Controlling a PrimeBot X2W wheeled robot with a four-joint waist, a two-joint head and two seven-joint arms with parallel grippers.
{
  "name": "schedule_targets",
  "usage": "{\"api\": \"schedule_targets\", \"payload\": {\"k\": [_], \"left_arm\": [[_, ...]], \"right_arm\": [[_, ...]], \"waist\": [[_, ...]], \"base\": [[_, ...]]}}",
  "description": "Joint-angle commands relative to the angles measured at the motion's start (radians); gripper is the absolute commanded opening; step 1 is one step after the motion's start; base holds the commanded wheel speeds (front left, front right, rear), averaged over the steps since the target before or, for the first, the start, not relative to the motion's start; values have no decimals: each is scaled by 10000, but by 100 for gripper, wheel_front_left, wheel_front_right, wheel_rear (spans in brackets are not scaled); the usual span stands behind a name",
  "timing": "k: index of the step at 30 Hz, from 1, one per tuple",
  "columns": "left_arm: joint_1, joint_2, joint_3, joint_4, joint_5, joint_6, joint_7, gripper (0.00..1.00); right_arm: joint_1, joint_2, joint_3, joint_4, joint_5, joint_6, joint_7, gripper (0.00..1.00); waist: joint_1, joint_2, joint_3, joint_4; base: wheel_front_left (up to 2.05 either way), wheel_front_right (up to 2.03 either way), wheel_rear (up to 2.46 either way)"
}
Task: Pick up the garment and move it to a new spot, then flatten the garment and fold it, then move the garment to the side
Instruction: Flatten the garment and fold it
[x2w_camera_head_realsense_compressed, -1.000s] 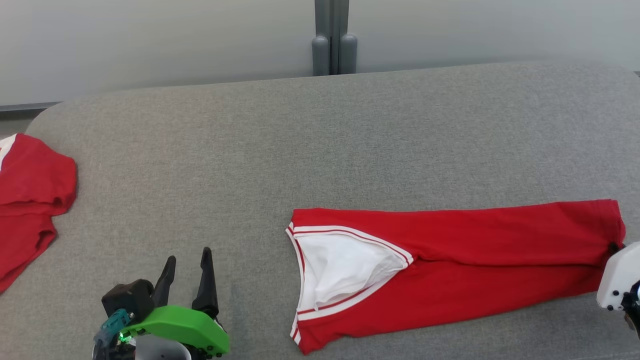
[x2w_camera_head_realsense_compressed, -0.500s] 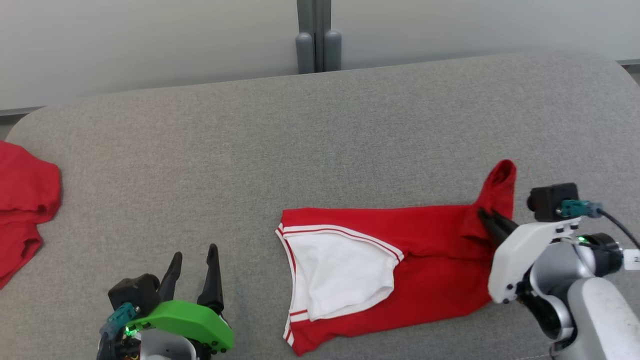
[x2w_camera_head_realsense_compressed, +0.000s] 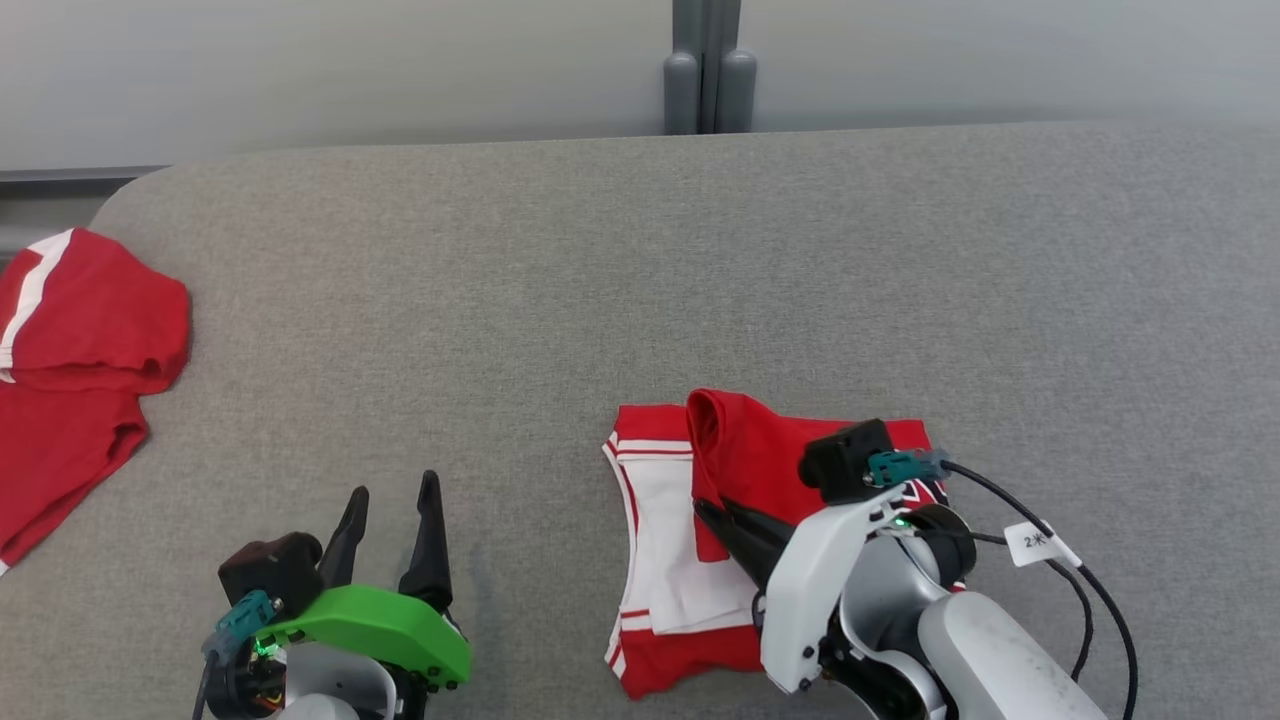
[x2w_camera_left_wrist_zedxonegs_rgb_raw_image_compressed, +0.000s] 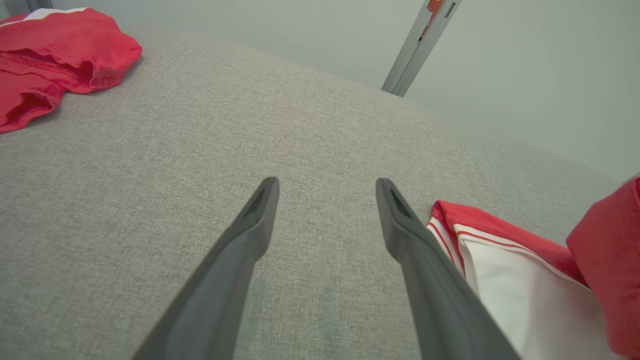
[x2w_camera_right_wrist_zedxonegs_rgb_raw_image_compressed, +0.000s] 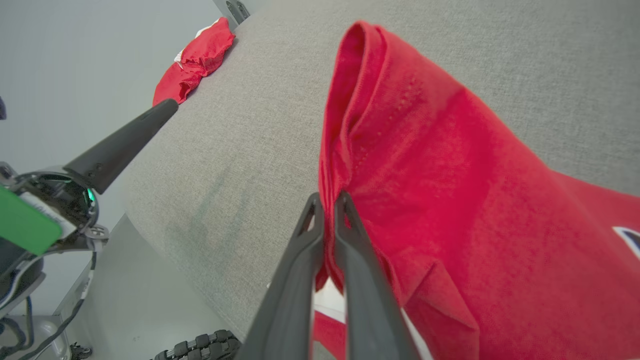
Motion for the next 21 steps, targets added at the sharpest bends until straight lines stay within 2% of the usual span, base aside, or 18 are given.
{"api": "schedule_targets", "payload": {"k": [1,9,10,11,12,16,17,21], "left_arm": [[-182,-4,-15,54,-96,-42,-64,100],[-357,-74,-29,187,-137,-84,-192,100],[-362,-84,-32,207,-149,-88,-185,100],[-367,-94,-37,245,-159,-85,-193,100],[-373,-99,-47,273,-153,-88,-208,100],[-402,-142,-91,376,-179,-131,-254,100],[-461,-164,-180,426,-129,-190,-282,100],[-553,-205,-327,492,-11,-206,-352,100]], "right_arm": [[-265,35,119,271,-13,-10,-107,0],[-1093,264,719,2104,204,-9,-580,0],[-1167,277,778,2257,260,-9,-659,19],[-1251,296,930,2398,309,-9,-760,67],[-1298,302,963,2491,381,-9,-887,100],[-1470,302,1224,2480,892,-9,-1407,100],[-1579,298,1182,2281,878,-9,-1879,100],[-1627,205,404,2029,-117,-9,-2881,100]], "waist": [[0,0,114,241],[0,0,289,529],[0,0,297,535],[0,0,300,536],[0,0,300,528],[0,0,274,439],[0,0,241,317],[0,0,175,118]], "base": [[0,0,0],[0,0,0],[0,0,0],[0,0,0],[0,0,0],[0,0,0],[0,0,0],[0,0,0]]}}
